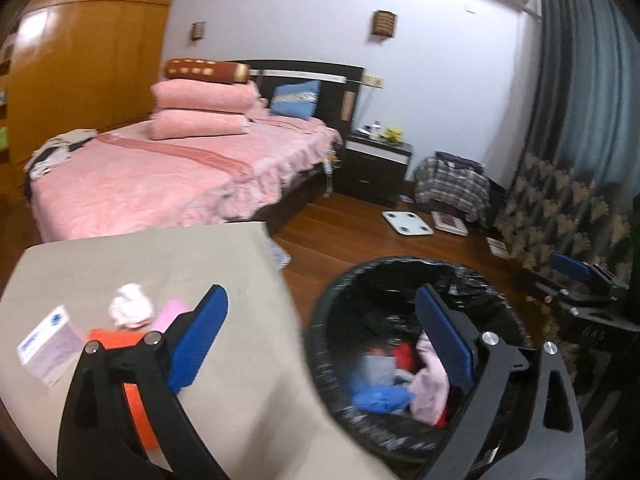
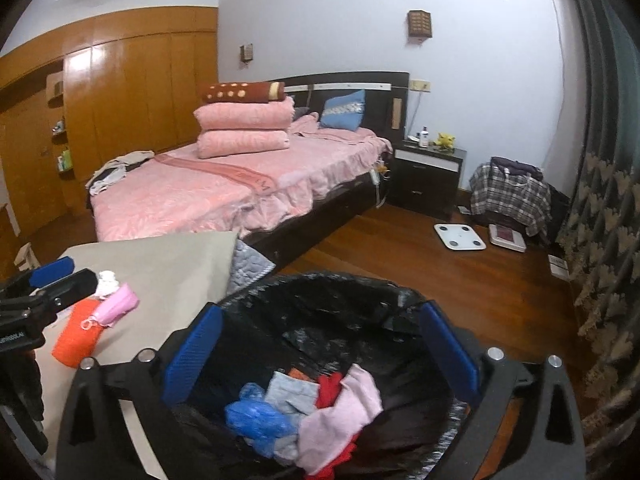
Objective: Collect trash
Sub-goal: 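Move both tools back toward the white box and pink mask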
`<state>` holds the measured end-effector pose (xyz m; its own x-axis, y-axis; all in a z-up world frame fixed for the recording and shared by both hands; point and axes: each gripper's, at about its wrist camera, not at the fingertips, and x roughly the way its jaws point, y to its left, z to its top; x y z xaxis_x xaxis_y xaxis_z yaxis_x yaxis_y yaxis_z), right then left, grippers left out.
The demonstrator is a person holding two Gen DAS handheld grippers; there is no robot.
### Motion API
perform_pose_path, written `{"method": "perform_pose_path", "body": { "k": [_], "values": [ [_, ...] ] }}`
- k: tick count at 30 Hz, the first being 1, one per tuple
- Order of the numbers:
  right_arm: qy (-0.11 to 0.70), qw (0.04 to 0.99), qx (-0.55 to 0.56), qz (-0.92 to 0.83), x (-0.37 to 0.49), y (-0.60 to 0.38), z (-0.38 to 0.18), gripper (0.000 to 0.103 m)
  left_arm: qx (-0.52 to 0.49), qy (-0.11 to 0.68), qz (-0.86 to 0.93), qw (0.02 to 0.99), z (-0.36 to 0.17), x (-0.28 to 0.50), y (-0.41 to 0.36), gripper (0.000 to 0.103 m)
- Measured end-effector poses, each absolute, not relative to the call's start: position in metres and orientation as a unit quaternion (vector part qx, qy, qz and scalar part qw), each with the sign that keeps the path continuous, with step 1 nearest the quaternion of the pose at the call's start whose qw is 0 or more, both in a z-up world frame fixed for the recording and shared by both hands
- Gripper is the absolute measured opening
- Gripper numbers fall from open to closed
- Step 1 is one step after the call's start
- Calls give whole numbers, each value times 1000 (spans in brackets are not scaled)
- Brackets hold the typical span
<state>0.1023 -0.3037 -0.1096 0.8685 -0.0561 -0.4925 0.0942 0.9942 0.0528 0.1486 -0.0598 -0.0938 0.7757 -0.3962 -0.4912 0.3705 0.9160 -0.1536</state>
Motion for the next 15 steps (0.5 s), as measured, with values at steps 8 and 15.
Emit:
{"method": "perform_pose_path", "body": {
  "k": [8,15],
  "values": [
    [247,968,33,9,120,-250,-104,97,-31,264,-131,955,-94,142,6,92],
    [249,967,20,59,145,-190,-108,97,-37,260,-78,962,-98,138,55,93]
  ]
}}
